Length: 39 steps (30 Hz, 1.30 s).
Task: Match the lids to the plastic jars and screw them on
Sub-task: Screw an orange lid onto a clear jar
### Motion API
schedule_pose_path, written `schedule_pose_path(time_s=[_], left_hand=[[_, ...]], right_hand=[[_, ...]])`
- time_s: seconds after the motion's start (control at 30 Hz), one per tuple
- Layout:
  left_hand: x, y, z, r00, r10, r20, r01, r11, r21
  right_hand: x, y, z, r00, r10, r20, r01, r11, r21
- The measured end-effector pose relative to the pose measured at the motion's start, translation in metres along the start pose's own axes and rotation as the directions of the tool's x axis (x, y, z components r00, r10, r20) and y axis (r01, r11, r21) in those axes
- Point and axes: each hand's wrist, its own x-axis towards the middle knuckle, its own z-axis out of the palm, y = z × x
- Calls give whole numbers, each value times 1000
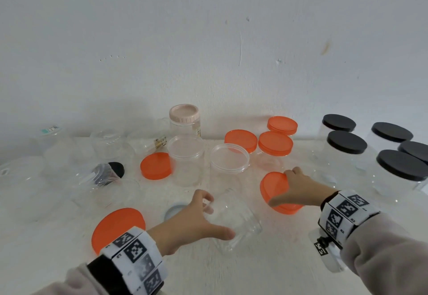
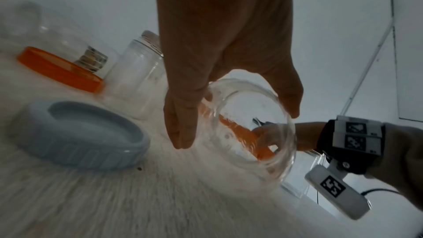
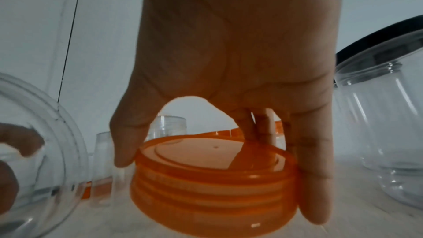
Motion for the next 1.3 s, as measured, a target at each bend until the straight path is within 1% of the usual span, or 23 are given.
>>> schedule_pose_path(time_s=[0.07,0.17,0.27,0.4,0.53,0.73,0.83,1.0,1.17,1.3], left_hand=[[4,2,8,999,8,39,-9,999,47],[8,6,19,997,13,75,-24,988,152],[11,6,26,994,68,89,-86,973,213],[12,4,32,982,156,105,-177,958,225],[12,0,35,976,198,93,-215,942,259],[14,-2,37,968,233,89,-246,950,190],[11,0,36,976,204,83,-214,966,145],[12,-3,35,970,204,134,-215,974,70],[13,-10,34,984,145,105,-149,988,40],[16,-16,34,987,139,81,-142,989,34]], right_hand=[[-5,0,-5,999,-19,29,18,999,41],[-15,-3,-12,997,-65,40,59,987,150],[-27,-5,-15,989,-136,60,118,963,241],[-43,-12,-12,968,-228,106,194,945,263],[-56,-21,-8,949,-297,109,261,929,262],[-67,-39,-1,927,-359,107,339,926,168],[-70,-50,2,914,-389,119,377,920,109],[-71,-65,8,891,-431,144,435,900,0],[-71,-73,12,885,-439,158,455,886,-86],[-71,-76,12,882,-436,179,460,879,-126]])
